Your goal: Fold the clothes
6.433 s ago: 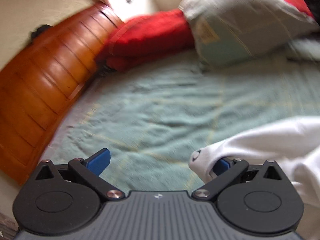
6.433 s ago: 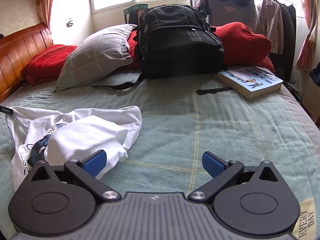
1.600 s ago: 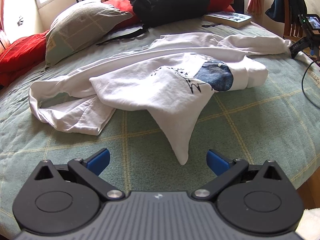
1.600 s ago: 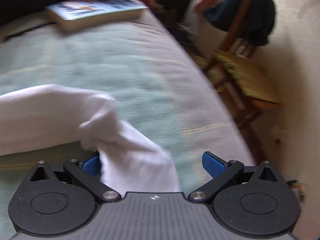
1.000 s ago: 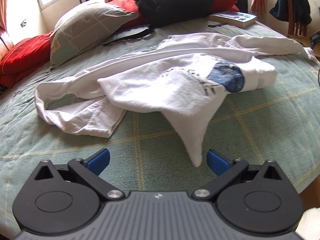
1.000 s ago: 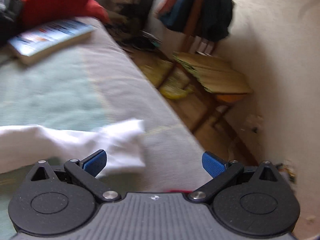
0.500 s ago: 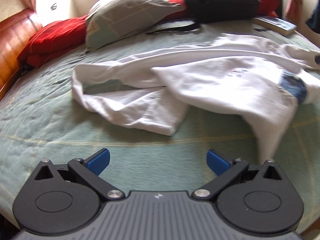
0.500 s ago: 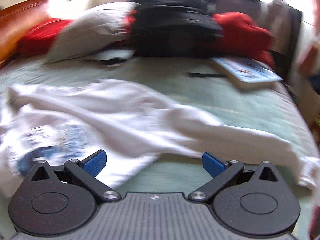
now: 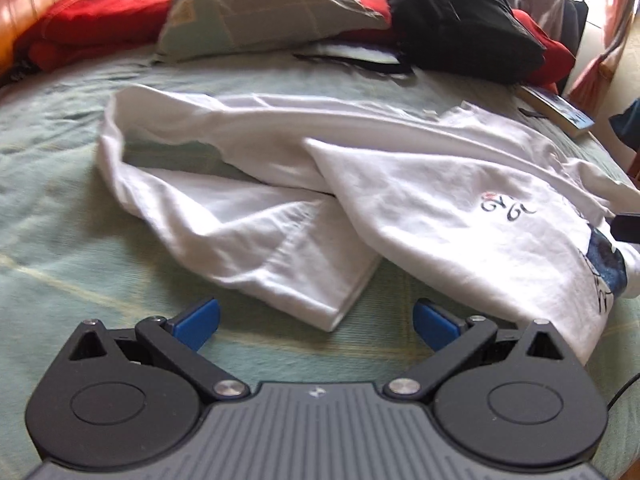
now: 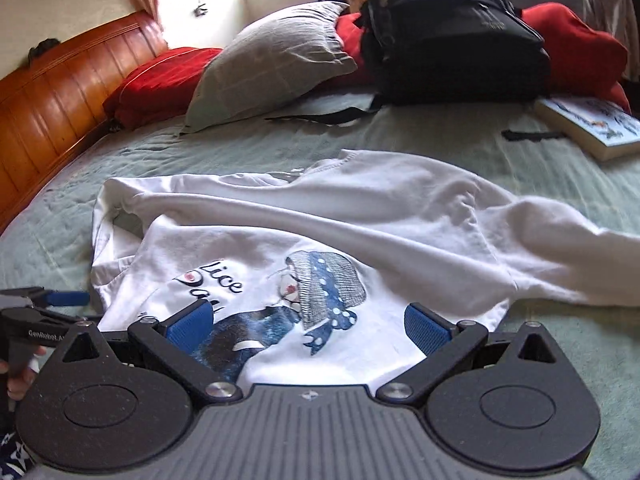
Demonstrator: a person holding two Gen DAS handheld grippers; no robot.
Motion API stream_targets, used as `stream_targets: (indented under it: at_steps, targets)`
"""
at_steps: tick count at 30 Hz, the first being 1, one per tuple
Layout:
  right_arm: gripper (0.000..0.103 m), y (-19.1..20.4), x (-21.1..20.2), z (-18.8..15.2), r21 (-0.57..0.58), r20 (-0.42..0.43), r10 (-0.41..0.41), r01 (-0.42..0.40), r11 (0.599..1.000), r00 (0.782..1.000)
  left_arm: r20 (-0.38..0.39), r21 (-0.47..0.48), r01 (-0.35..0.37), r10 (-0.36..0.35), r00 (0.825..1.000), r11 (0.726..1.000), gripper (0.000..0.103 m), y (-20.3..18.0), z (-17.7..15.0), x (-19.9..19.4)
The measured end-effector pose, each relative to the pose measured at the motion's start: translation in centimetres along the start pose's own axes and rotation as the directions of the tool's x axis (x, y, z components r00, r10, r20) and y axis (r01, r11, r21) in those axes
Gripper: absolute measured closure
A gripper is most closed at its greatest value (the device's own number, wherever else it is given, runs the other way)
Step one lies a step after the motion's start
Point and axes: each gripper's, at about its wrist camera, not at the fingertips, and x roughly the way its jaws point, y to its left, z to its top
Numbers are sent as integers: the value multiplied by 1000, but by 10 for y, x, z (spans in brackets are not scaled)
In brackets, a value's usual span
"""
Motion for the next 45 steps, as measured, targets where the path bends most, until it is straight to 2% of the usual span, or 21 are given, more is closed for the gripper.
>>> stream_targets:
  at_steps: [3,5,8,13,17,20,23,27,28,30,33,39,43,45]
  targets:
    - [0,0,6,-3,33,-7,20,-20,999,1000,7,-13,-8,8,1000,1000,1,2,0,9]
    - [0,-5,7,-5,40,-14,4,-3,999,1000,12,-33,-17,18,1000,999,1,6,3,12]
    - [0,-10,10,-7,58,-19,2,-1,998,1000,13,-79,-55,56,998,995,1,15,11,17]
    - [0,-11,14,-5,68,-16,8,-7,998,1000,1,-177,-134,136,991,975,1,29,30,33]
    - [0,-8,15,-3,66,-16,15,-14,998,1000,-33,-204,-175,172,985,963,1,28,50,48]
    - [0,-9,17,-3,81,-19,13,-11,997,1000,-58,-229,-228,221,974,946,1,28,62,61]
    - [0,-10,18,-3,98,-24,10,-8,995,1000,-72,-173,-277,268,961,945,0,21,65,68]
    - [0,-14,17,-5,103,-28,-6,9,995,1000,-77,-82,-322,317,945,943,0,22,60,60]
    - [0,-15,16,-6,104,-28,-11,14,994,1000,-78,-58,-347,342,936,936,0,24,58,56]
    - [0,-19,15,-6,109,-26,-24,27,994,999,-75,-15,-415,413,908,910,0,33,53,47]
    - [0,-25,15,-7,127,-22,-30,33,991,999,-86,19,-479,478,874,878,0,54,49,36]
    - [0,-26,18,-8,130,-23,-29,31,991,999,-118,27,-582,581,805,812,0,95,43,21]
    - [0,-27,15,-6,130,-17,-31,33,991,999,-132,85,-654,659,741,752,0,120,43,19]
    - [0,-29,13,-6,134,-12,-35,36,990,999,-137,93,-696,701,700,712,0,137,47,17]
